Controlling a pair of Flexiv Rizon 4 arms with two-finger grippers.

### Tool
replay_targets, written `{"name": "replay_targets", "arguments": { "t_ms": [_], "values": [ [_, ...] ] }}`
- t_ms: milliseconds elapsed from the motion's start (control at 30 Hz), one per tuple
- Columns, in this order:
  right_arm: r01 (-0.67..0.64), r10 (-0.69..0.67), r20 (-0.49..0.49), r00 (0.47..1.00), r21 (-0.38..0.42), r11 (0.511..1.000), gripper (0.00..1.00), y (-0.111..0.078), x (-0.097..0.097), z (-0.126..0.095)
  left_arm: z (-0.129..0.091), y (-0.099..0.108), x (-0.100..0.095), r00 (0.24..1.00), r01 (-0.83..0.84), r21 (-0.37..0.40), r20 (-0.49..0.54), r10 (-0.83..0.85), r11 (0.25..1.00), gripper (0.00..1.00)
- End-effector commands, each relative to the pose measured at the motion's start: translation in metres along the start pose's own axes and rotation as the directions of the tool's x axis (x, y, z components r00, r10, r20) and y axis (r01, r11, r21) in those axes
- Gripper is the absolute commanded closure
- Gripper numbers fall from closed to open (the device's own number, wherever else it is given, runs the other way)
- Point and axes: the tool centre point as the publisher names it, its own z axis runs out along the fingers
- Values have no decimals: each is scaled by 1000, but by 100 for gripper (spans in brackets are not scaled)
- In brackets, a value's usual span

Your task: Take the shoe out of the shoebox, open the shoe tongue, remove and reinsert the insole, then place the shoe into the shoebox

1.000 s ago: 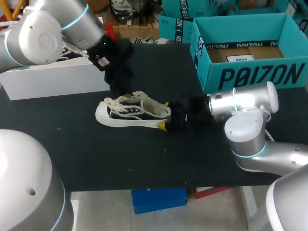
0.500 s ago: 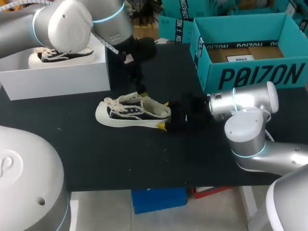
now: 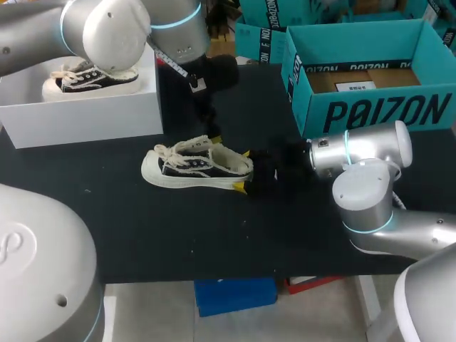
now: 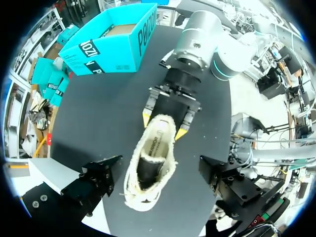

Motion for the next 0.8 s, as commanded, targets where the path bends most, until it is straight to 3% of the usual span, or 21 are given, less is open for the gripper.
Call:
{"name": "replay_targets", "arguments": {
  "t_ms": [33,267,433,600,800],
  "values": [
    [-2,2,1,1000,2,1000,100,0,-1,2,1,0,0,1000,1,-1,1,-1,1000,0],
    [-2,2,1,1000,2,1000,100,0,-1,2,6,-1,2,1000,19,-12,8,-19,1000,0],
    [-2,2,1,1000,2,1000,100,0,-1,2,30,-1,0,963,268,-88,33,-267,959,0],
    [-2,2,1,1000,2,1000,100,0,-1,2,45,3,-8,823,568,-161,96,-560,807,0],
    [-2,2,1,1000,2,1000,100,0,-1,2,53,4,-7,653,757,-191,182,-735,625,0]
  ]
}}
